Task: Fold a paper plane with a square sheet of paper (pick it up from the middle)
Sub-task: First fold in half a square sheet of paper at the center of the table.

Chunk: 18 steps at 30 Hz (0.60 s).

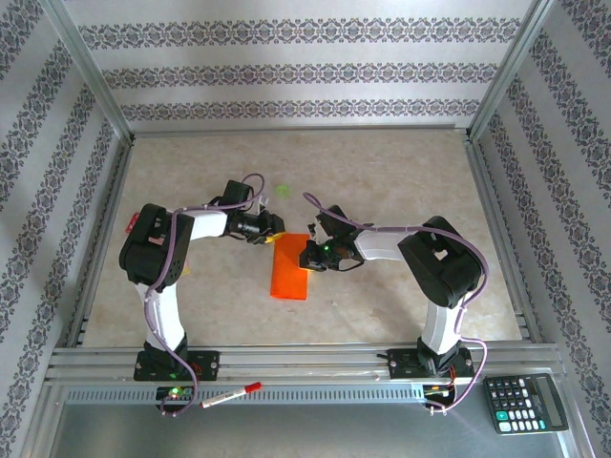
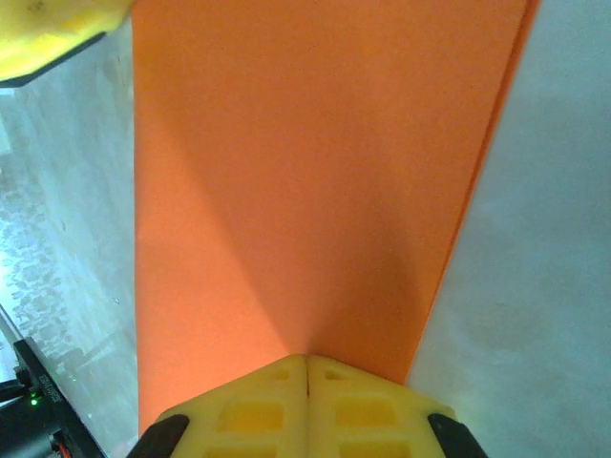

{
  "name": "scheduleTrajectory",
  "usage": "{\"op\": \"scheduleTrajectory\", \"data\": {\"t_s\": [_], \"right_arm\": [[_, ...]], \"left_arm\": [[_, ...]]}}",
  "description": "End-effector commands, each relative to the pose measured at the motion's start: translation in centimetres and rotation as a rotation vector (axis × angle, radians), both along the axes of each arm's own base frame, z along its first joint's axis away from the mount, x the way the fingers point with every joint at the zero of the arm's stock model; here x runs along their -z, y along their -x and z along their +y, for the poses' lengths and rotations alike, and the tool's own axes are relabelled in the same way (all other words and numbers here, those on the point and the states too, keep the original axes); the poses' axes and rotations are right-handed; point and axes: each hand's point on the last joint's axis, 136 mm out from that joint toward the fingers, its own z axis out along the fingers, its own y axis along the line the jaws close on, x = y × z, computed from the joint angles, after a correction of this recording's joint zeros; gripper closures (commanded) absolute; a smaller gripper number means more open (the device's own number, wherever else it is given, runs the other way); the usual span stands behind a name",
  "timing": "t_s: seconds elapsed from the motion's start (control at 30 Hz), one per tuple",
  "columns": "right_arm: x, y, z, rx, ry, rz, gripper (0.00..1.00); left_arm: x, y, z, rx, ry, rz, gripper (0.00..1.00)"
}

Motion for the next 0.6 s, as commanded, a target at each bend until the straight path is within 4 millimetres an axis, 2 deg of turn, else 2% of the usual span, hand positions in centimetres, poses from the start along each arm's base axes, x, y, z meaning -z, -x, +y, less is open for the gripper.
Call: {"op": "scheduleTrajectory", "data": {"t_s": [0.0,0.1,0.23,0.33,0.43,0.57], "right_arm": [[6.5,4.0,-6.7,0.056,0.327,0.153,1.00],[6.5,3.9,-6.7,0.059,0.326,0.152,1.00],[6.4,3.8,-6.6,0.059,0.324,0.151,1.00],[6.4,3.8,-6.6,0.061,0.325,0.150,1.00],[6.4,3.8,-6.6,0.061,0.326,0.149,1.00],[6.4,3.8,-6.5,0.056,0.326,0.151,1.00]], "left_arm": [[-3.0,0.5,0.3,-0.018,0.038,-0.064,0.71],[-3.5,3.2,0.1,-0.009,0.059,-0.041,0.72],[-2.7,7.6,0.0,0.005,0.064,0.030,0.78],[-2.3,10.1,-0.5,0.034,0.077,0.070,0.81],[-1.8,11.7,-1.5,0.080,0.096,0.105,0.82],[-1.0,12.0,-1.9,0.090,0.104,0.125,0.84]]}}
